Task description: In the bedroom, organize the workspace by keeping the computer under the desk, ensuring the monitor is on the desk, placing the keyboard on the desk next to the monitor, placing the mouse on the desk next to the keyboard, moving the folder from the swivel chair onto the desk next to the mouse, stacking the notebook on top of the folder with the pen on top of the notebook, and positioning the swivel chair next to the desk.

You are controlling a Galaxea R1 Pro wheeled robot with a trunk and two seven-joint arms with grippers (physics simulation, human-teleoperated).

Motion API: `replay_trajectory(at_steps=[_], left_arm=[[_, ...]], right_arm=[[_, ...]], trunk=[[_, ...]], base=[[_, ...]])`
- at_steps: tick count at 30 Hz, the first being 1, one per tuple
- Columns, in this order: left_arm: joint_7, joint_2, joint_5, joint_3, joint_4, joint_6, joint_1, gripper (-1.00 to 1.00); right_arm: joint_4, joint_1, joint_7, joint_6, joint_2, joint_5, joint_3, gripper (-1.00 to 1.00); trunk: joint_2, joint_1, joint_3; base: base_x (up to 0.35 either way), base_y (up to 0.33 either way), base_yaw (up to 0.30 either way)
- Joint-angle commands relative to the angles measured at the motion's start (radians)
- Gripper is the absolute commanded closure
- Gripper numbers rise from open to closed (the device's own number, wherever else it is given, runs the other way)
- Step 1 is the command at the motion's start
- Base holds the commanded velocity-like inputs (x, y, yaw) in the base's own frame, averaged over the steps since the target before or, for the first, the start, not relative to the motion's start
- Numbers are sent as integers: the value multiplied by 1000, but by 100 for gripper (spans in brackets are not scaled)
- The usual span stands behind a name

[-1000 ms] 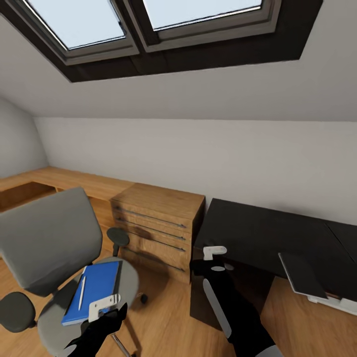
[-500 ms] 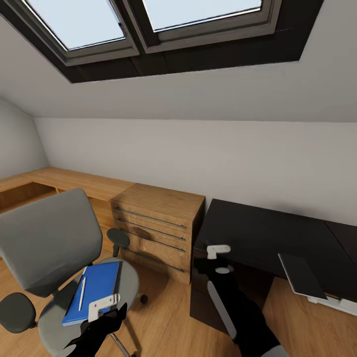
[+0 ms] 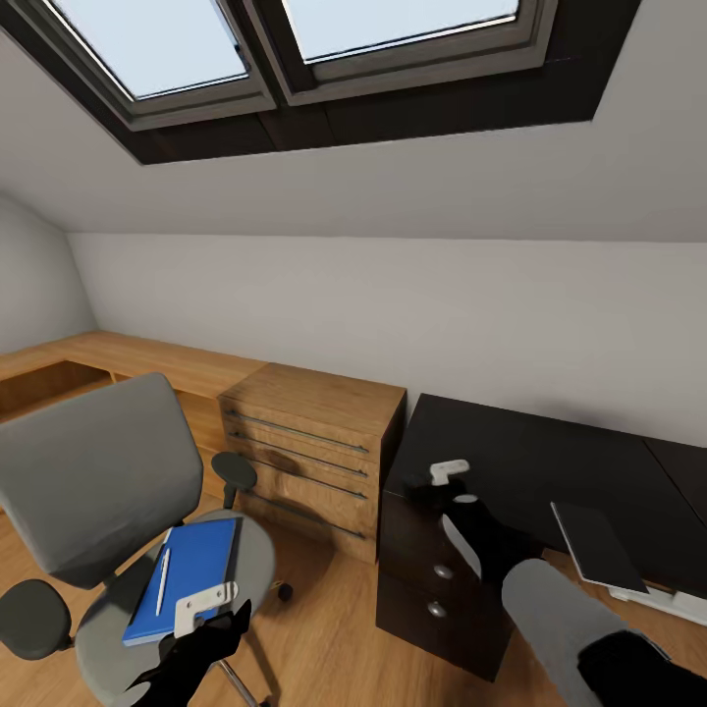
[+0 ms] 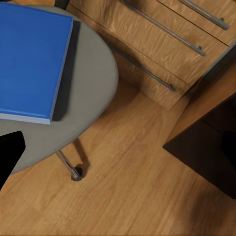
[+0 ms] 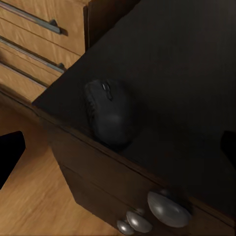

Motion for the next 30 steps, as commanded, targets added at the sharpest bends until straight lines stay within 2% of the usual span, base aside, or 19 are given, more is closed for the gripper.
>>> replay_trajectory(at_steps=[1, 3, 10, 16, 25, 30], left_arm=[[9, 0, 11, -1, -2, 3, 0, -100], [9, -1, 11, -1, -2, 3, 0, -100], [9, -1, 11, -2, -1, 3, 0, -100], [9, -2, 12, -2, 3, 3, 1, -100], [9, -2, 12, -4, 7, 7, 1, -100], [8, -3, 13, -8, 0, 6, 1, -100]], right_arm=[[174, -84, 42, -99, -1, -12, 9, -100], [237, -114, 62, -142, -1, -14, 9, -100], [308, -138, 97, -199, 2, -17, 11, -100], [406, -143, 134, -270, 24, -15, 13, -100], [429, -144, 160, -284, 27, -14, 12, -100], [431, -144, 235, -279, 27, -14, 12, -100]], trunk=[[-1, 0, -1], [-1, 0, -1], [-1, 0, -1], [-1, 0, -1], [-1, 0, -1], [-1, 0, -1]], base=[[0, 0, 0], [20, 0, 0], [167, 0, 0], [273, 0, 0], [166, 0, 0], [19, 0, 0]])
